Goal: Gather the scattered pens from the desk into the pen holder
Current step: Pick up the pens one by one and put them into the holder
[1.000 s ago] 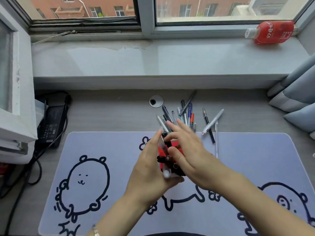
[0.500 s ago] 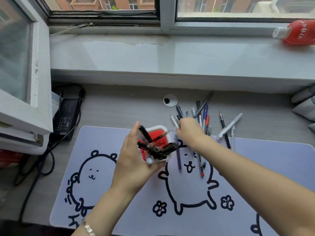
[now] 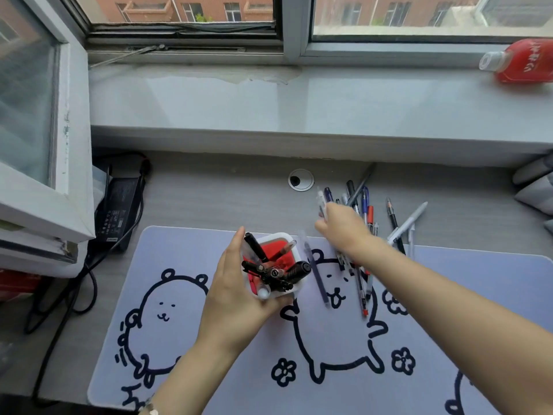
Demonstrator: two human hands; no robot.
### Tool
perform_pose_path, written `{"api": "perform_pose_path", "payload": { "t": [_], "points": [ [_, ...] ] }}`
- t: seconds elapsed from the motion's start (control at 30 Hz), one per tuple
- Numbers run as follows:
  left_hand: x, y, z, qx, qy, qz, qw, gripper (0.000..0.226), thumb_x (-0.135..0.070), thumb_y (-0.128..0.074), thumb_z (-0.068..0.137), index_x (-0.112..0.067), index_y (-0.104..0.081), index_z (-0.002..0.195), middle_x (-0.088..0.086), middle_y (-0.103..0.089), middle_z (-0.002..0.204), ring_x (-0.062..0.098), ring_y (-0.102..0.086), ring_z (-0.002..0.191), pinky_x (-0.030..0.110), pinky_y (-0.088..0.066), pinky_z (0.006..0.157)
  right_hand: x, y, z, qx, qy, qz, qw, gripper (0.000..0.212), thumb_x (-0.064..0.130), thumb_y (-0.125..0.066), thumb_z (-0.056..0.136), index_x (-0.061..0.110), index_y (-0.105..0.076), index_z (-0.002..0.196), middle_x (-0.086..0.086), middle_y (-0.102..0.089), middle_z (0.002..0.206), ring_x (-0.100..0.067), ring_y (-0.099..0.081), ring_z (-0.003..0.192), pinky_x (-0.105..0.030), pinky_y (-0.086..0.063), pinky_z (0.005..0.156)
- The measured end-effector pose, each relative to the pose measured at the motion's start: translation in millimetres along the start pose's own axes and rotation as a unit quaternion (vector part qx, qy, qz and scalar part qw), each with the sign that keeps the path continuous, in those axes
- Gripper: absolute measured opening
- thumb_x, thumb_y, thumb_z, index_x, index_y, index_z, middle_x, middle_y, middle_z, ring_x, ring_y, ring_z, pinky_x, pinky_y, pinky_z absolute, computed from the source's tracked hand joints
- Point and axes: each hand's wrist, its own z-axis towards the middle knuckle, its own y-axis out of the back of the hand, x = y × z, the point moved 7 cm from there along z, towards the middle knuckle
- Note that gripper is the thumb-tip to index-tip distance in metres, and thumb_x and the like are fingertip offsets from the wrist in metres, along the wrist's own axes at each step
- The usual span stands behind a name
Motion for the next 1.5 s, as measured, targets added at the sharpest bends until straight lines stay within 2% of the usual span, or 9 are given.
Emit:
{"api": "perform_pose_path", "payload": {
  "t": [0.1, 0.27, 0.5, 0.63, 0.77, 1.07, 1.2, 1.33, 1.5],
  "points": [
    [-4.3, -1.3, 0.1, 0.001, -0.005, 0.008, 1.000, 0.113, -0.040, -0.087, 0.050, -0.041, -0.017, 0.139, -0.026, -0.036, 0.116, -0.002, -0.039, 0.114, 0.020, -0.032, 0.091, 8.7, 55.1, -29.8, -0.088, 0.068, 0.232, 0.966, 0.007, 0.008, -0.048, 0.089, 0.012, -0.054, 0.088, -0.005, -0.057, 0.082, -0.014, -0.049, 0.061, -0.031, -0.047, 0.060],
    [-16.5, -13.9, -0.5, 0.018, -0.017, 0.038, 0.999, 0.111, -0.029, -0.086, 0.055, -0.038, -0.015, 0.140, -0.024, -0.031, 0.119, -0.006, -0.030, 0.110, 0.017, -0.029, 0.088, 33.4, 117.7, -112.1, -0.173, 0.219, 0.493, 0.824, 0.010, 0.006, -0.053, 0.084, 0.017, -0.054, 0.084, 0.008, -0.055, 0.069, -0.002, -0.054, 0.059, -0.015, -0.050, 0.054],
    [-36.4, -38.1, -10.4, 0.060, -0.058, 0.072, 0.994, 0.107, -0.027, -0.084, 0.054, -0.046, -0.018, 0.136, -0.043, -0.028, 0.111, -0.005, -0.035, 0.114, 0.018, -0.032, 0.088, 20.8, 44.3, -126.6, -0.146, 0.170, 0.248, 0.943, 0.010, 0.009, -0.063, 0.075, 0.016, -0.065, 0.082, 0.005, -0.066, 0.081, -0.009, -0.061, 0.080, -0.020, -0.050, 0.072],
    [-34.5, -40.8, -13.0, 0.058, -0.046, 0.063, 0.995, 0.107, -0.026, -0.083, 0.054, -0.045, -0.017, 0.136, -0.045, -0.027, 0.111, -0.006, -0.033, 0.114, 0.018, -0.032, 0.089, 10.6, 52.7, -138.2, -0.234, 0.153, 0.291, 0.915, 0.029, 0.006, -0.069, 0.074, 0.024, -0.057, 0.094, 0.011, -0.064, 0.081, -0.005, -0.060, 0.083, -0.010, -0.046, 0.072],
    [-39.2, -45.7, -16.0, 0.066, -0.062, 0.071, 0.993, 0.107, -0.023, -0.084, 0.053, -0.052, -0.016, 0.130, -0.042, -0.030, 0.116, -0.008, -0.033, 0.114, 0.011, -0.030, 0.087, 14.5, 46.6, -143.5, -0.292, 0.247, 0.191, 0.904, 0.025, 0.006, -0.055, 0.084, 0.013, -0.062, 0.107, -0.004, -0.064, 0.092, -0.014, -0.058, 0.088, -0.030, -0.054, 0.074],
    [-30.8, -32.8, -12.9, 0.032, -0.026, 0.027, 0.999, 0.103, -0.037, -0.084, 0.052, -0.040, -0.025, 0.136, -0.023, -0.045, 0.123, 0.001, -0.044, 0.117, 0.022, -0.037, 0.092, 41.0, 19.7, -150.7, -0.117, 0.315, 0.110, 0.935, 0.055, 0.046, -0.019, 0.096, 0.013, -0.033, 0.139, 0.003, -0.026, 0.149, -0.010, -0.016, 0.142, -0.027, -0.014, 0.115],
    [-19.9, -22.6, -6.7, 0.009, 0.012, 0.001, 1.000, 0.106, -0.032, -0.086, 0.052, -0.040, -0.023, 0.137, -0.018, -0.043, 0.127, 0.001, -0.041, 0.116, 0.021, -0.033, 0.090, 21.1, 36.9, -99.9, -0.128, 0.179, 0.300, 0.928, 0.036, 0.034, -0.040, 0.093, 0.014, -0.060, 0.115, 0.004, -0.055, 0.124, -0.009, -0.049, 0.119, -0.009, -0.034, 0.100],
    [-7.9, -3.3, -3.1, -0.028, 0.026, -0.016, 0.999, 0.108, -0.034, -0.088, 0.050, -0.040, -0.023, 0.137, -0.016, -0.044, 0.128, 0.000, -0.039, 0.117, 0.021, -0.031, 0.091, -26.8, 4.1, -44.3, -0.070, -0.042, 0.068, 0.994, 0.023, 0.015, -0.049, 0.090, 0.008, -0.055, 0.111, -0.009, -0.061, 0.106, -0.026, -0.058, 0.096, -0.039, -0.051, 0.084],
    [2.6, 11.8, -9.0, -0.047, 0.044, -0.025, 0.998, 0.106, -0.038, -0.087, 0.050, -0.044, -0.024, 0.135, -0.019, -0.044, 0.127, -0.004, -0.036, 0.112, 0.020, -0.030, 0.089, -25.4, -35.6, -41.4, 0.002, -0.059, -0.113, 0.992, 0.024, -0.004, -0.043, 0.086, 0.003, -0.045, 0.109, -0.018, -0.056, 0.108, -0.037, -0.056, 0.094, -0.036, -0.039, 0.066]
  ]
}}
